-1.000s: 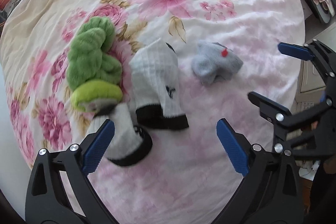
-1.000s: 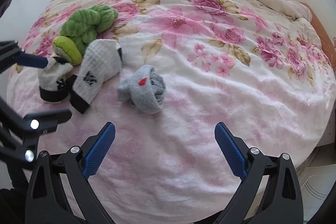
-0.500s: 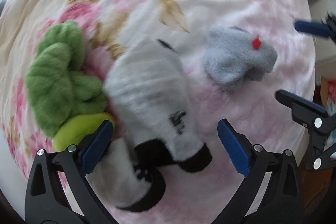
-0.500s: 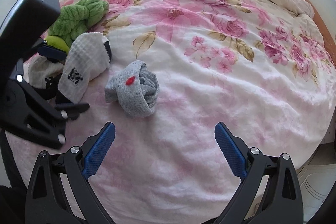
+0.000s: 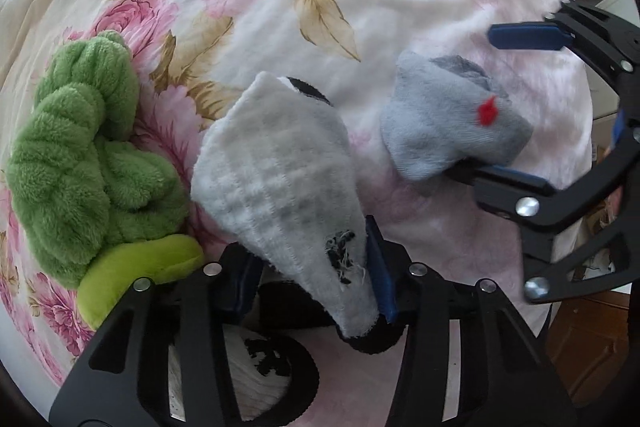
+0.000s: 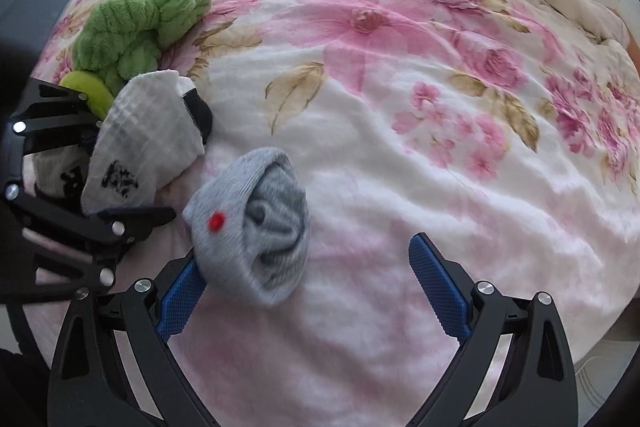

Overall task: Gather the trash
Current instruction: 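Grasp the white sock with the left tool while the right tool grasps the grey sock, then carry both socks over the bin and open the right tool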

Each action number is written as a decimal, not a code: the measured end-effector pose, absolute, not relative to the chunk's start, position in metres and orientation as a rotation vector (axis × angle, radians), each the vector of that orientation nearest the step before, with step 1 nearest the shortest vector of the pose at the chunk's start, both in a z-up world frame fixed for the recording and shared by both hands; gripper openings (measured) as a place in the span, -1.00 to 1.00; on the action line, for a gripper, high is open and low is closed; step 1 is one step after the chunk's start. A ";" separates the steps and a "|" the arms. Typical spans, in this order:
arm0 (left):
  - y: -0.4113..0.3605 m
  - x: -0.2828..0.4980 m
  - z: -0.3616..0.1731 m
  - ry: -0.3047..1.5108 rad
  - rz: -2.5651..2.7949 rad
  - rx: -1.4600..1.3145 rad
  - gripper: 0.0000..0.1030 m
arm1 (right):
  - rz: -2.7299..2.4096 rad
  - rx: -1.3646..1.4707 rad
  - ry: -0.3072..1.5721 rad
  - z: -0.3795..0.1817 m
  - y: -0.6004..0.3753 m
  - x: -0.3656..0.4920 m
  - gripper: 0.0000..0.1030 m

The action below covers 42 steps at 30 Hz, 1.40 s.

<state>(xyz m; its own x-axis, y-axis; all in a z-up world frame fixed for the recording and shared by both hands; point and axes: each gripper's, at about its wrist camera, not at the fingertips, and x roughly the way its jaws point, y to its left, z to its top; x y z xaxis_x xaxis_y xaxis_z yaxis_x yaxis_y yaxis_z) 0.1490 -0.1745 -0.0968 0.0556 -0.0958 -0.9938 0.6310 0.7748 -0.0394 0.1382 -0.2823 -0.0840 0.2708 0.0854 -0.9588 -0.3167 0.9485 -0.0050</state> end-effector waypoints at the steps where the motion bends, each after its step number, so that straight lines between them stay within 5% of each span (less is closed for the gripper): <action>1: -0.175 0.149 -0.098 1.417 -0.581 0.480 -0.10 | 0.274 -0.208 1.269 -0.085 -0.282 0.141 0.76; 5: -0.177 0.147 -0.097 1.420 -0.577 0.458 -0.11 | 0.277 -0.144 1.277 -0.095 -0.284 0.153 0.76; 7: -0.179 0.142 -0.096 1.411 -0.568 0.465 -0.29 | 0.275 -0.135 1.256 -0.097 -0.281 0.154 0.73; 11: -0.181 0.136 -0.089 1.399 -0.547 0.440 -0.67 | 0.317 -0.130 1.219 -0.091 -0.269 0.148 -0.13; 13: -0.182 0.132 -0.085 1.404 -0.544 0.431 -0.73 | 0.325 -0.110 1.211 -0.083 -0.270 0.142 -0.40; 42: -0.293 0.011 -0.051 1.337 -0.731 0.621 -0.74 | 0.052 0.139 1.166 -0.043 -0.392 -0.022 -0.41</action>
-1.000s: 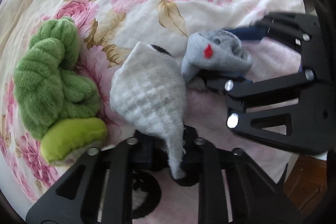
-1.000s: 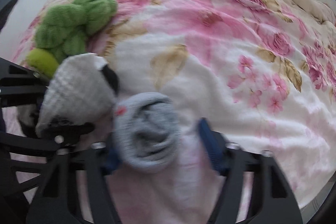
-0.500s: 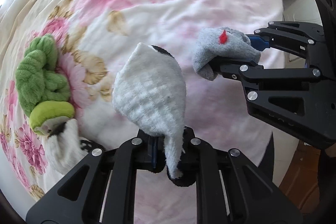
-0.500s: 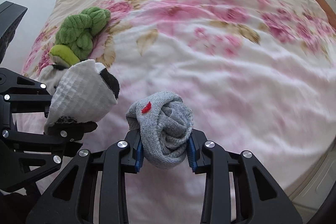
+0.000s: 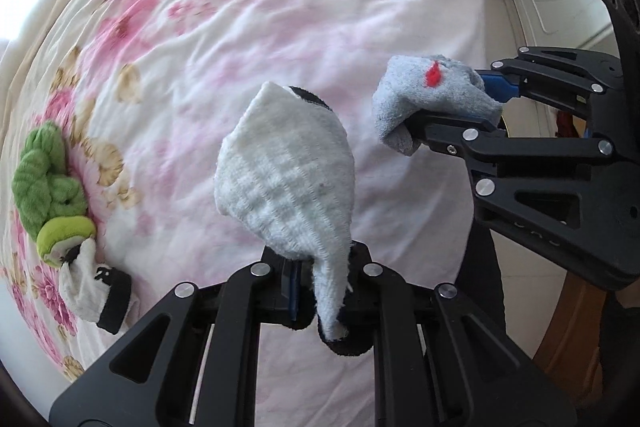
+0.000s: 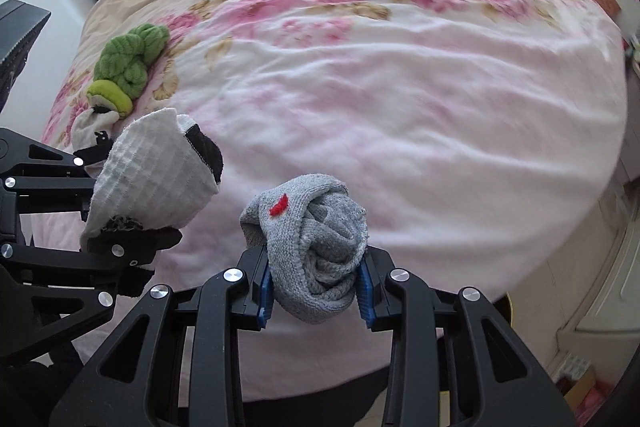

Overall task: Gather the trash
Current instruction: 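Carry both socks over the bin and open the right tool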

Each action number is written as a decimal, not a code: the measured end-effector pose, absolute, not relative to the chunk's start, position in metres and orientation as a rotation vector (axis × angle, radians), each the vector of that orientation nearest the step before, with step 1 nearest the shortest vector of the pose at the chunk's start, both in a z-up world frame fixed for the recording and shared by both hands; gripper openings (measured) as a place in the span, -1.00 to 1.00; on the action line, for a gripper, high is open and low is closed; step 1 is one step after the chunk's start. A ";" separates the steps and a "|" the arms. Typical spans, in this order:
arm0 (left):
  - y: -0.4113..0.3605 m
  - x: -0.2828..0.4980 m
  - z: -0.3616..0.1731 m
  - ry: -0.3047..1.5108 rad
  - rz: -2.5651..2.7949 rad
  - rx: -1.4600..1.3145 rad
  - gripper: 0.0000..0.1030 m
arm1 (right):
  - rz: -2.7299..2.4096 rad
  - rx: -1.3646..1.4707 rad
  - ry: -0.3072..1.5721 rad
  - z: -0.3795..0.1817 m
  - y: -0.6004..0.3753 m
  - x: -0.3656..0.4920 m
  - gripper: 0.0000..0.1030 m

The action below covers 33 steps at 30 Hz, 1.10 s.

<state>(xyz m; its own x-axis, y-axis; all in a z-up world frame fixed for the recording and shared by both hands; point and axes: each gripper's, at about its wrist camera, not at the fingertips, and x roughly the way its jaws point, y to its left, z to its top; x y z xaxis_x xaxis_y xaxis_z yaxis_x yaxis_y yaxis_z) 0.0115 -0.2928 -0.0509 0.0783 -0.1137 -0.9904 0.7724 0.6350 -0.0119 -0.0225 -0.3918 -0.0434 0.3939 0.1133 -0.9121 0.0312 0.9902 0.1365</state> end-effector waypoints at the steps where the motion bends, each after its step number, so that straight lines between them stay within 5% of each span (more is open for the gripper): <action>1: -0.298 0.008 -0.051 1.334 -0.738 0.630 -0.74 | 0.043 0.144 1.164 -0.043 -0.395 -0.027 -0.41; 33: -0.481 -0.096 -0.071 1.228 -1.006 0.925 -0.72 | -0.375 0.383 1.060 -0.034 -0.557 -0.201 -0.41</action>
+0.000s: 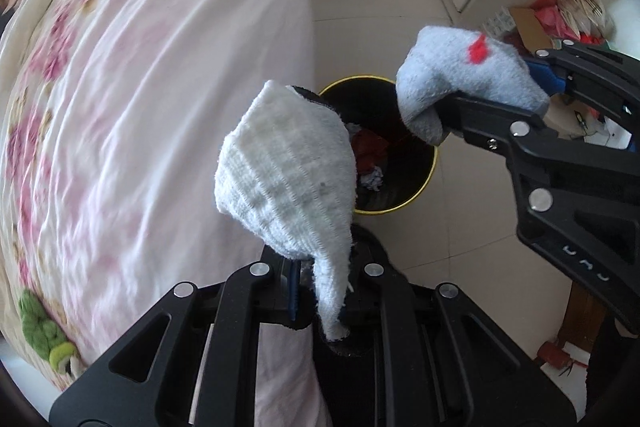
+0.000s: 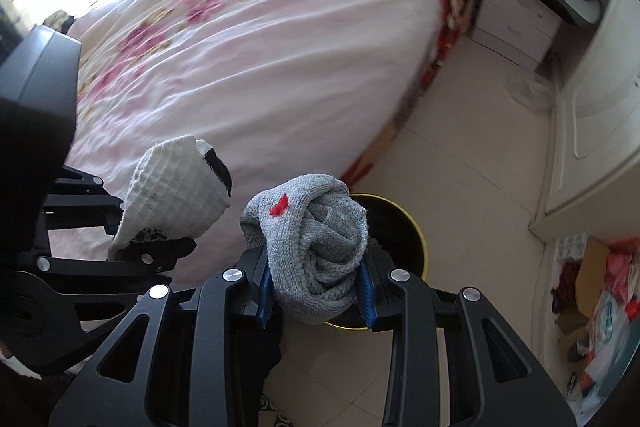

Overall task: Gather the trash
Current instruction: 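Carry both socks over the bin and open the right tool, then open the left tool to drop the white sock into the bin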

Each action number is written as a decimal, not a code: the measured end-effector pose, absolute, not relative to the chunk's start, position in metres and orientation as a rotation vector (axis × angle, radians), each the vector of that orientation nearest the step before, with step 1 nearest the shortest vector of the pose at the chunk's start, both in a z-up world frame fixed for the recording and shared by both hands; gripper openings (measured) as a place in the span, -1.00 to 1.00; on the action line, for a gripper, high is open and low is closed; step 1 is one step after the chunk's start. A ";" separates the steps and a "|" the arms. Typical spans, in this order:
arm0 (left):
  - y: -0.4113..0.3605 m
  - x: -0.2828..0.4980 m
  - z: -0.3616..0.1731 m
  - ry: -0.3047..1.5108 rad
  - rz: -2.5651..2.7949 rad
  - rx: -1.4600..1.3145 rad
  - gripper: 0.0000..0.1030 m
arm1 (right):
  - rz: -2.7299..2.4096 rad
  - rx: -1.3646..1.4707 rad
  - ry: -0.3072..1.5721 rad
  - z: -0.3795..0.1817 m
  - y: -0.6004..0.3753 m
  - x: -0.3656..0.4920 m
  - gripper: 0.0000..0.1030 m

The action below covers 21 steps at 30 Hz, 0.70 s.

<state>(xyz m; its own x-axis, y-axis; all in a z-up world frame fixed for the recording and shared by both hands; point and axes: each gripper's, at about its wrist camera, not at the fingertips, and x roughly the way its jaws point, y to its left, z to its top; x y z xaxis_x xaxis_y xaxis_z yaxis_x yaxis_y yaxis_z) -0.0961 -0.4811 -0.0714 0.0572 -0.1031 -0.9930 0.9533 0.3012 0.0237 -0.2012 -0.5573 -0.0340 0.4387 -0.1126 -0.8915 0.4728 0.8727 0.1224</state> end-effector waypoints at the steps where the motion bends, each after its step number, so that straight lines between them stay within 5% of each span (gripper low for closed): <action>1: -0.488 -0.100 -0.073 1.225 -1.017 0.931 -0.72 | -0.385 0.388 1.059 -0.034 -0.562 -0.205 -0.41; 9: -0.530 -0.114 -0.104 1.270 -1.036 0.972 -0.50 | -0.463 0.440 1.063 -0.046 -0.598 -0.223 -0.40; 12: -0.540 -0.114 -0.111 1.256 -1.039 0.989 0.39 | -0.475 0.451 1.074 -0.053 -0.607 -0.223 -0.40; 13: -0.542 -0.114 -0.110 1.233 -1.029 0.988 0.48 | -0.476 0.453 1.077 -0.054 -0.608 -0.224 -0.40; 21: -0.542 -0.106 -0.104 1.230 -1.009 0.968 0.52 | -0.462 0.433 1.129 -0.070 -0.611 -0.215 -0.34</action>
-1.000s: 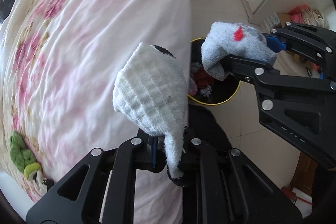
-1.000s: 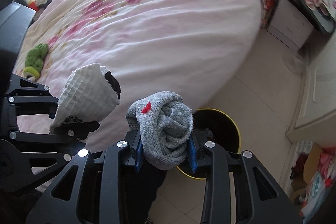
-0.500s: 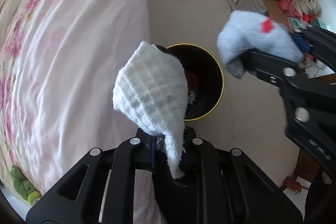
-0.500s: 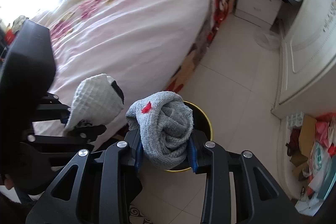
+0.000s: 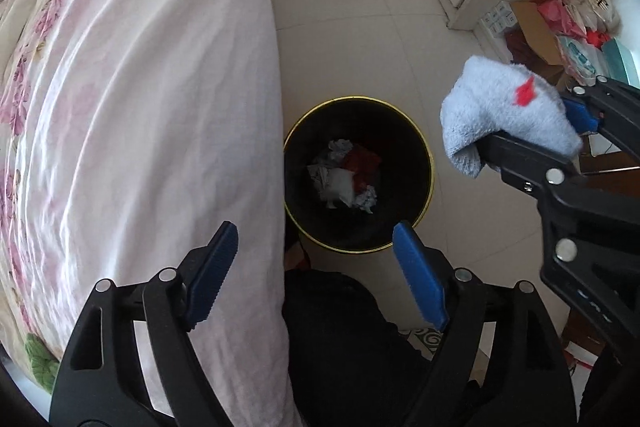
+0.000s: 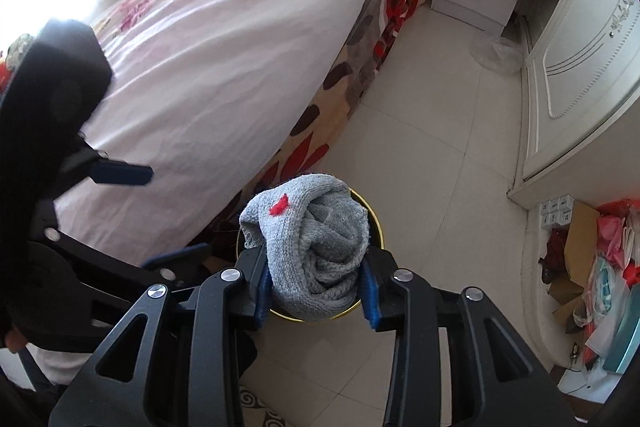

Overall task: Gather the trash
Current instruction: 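Open the left tool to drop the white sock into the bin, then move both tools back toward the green plush toy and white-black sock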

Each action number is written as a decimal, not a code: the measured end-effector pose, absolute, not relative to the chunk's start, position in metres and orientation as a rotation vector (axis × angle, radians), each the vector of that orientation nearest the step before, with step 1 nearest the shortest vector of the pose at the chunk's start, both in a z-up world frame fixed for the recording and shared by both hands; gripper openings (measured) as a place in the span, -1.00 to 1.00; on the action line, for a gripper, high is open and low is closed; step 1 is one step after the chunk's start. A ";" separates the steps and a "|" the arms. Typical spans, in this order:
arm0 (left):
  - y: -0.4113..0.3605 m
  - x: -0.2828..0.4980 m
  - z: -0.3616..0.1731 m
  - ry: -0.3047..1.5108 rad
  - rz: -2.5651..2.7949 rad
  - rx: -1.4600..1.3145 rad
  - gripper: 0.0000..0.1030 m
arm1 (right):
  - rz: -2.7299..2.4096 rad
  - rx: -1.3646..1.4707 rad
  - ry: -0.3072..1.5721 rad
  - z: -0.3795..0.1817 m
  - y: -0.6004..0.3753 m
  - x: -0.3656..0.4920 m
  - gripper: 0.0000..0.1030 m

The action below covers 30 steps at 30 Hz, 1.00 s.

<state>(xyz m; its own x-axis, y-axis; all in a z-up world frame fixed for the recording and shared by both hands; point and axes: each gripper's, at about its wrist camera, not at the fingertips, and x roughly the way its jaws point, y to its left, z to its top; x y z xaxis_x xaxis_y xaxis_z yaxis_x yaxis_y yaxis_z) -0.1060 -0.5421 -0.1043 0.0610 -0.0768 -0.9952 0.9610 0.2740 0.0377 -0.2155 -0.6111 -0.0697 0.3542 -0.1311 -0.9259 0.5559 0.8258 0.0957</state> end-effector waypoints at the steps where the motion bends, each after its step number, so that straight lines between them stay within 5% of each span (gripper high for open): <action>1: -0.540 -0.105 -0.103 1.226 -1.003 0.967 0.53 | -0.458 0.434 1.134 -0.072 -0.611 -0.214 -0.33; 6: -0.529 -0.100 -0.099 1.208 -0.975 0.975 0.58 | -0.468 0.426 1.167 -0.082 -0.611 -0.208 -0.18; 8: -0.526 -0.098 -0.099 1.208 -0.971 0.981 0.58 | -0.507 0.397 1.174 -0.082 -0.609 -0.206 0.47; 10: -0.523 -0.097 -0.098 1.211 -0.967 0.980 0.60 | -0.531 0.362 1.180 -0.080 -0.606 -0.204 0.64; 30: -0.480 -0.083 -0.074 1.193 -0.930 0.948 0.64 | -0.536 0.282 1.249 -0.066 -0.576 -0.191 0.77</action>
